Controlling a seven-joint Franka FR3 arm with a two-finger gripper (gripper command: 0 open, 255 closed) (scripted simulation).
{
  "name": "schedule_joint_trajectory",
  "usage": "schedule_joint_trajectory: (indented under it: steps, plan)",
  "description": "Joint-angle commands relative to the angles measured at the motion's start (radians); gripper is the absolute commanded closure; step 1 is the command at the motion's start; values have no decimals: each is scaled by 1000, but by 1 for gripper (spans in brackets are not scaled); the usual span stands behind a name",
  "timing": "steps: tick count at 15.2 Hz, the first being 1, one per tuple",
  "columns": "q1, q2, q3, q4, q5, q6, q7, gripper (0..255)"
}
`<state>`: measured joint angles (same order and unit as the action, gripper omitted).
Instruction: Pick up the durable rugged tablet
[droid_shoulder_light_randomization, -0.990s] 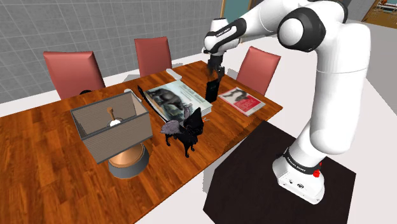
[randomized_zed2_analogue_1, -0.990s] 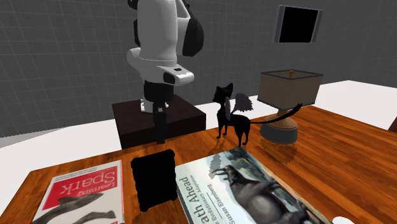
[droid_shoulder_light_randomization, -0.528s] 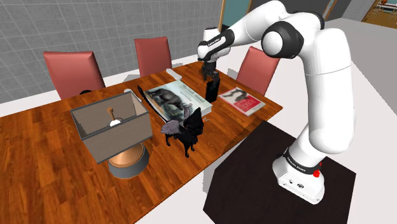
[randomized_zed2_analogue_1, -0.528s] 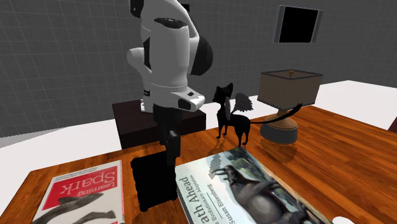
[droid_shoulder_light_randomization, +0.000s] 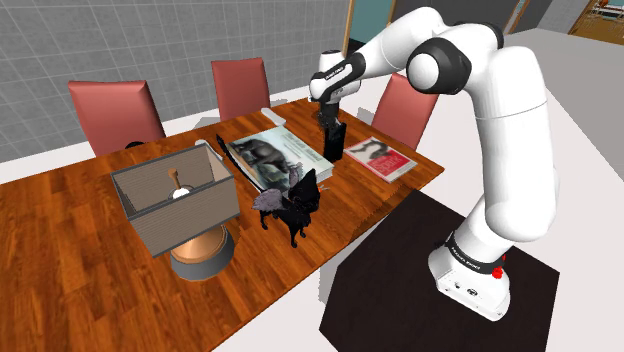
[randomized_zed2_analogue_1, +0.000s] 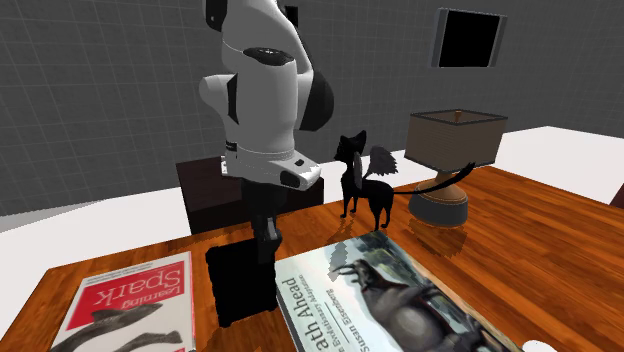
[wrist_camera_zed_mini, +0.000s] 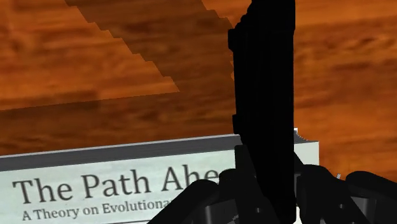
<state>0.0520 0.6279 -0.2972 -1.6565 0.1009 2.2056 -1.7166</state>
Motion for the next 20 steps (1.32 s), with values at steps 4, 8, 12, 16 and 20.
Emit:
schedule_joint_trajectory:
  steps: [4, 8, 12, 16, 20]
  plan:
    - [0, 2, 0, 0, 0, 0, 0, 255]
    - [0, -5, -1, 5, -2, -11, 0, 255]
    - [5, -35, -7, 13, -10, -49, 2, 255]
    - [8, -64, -13, 25, -17, -89, 4, 255]
    - [11, -90, -18, 41, -25, -130, 6, 255]
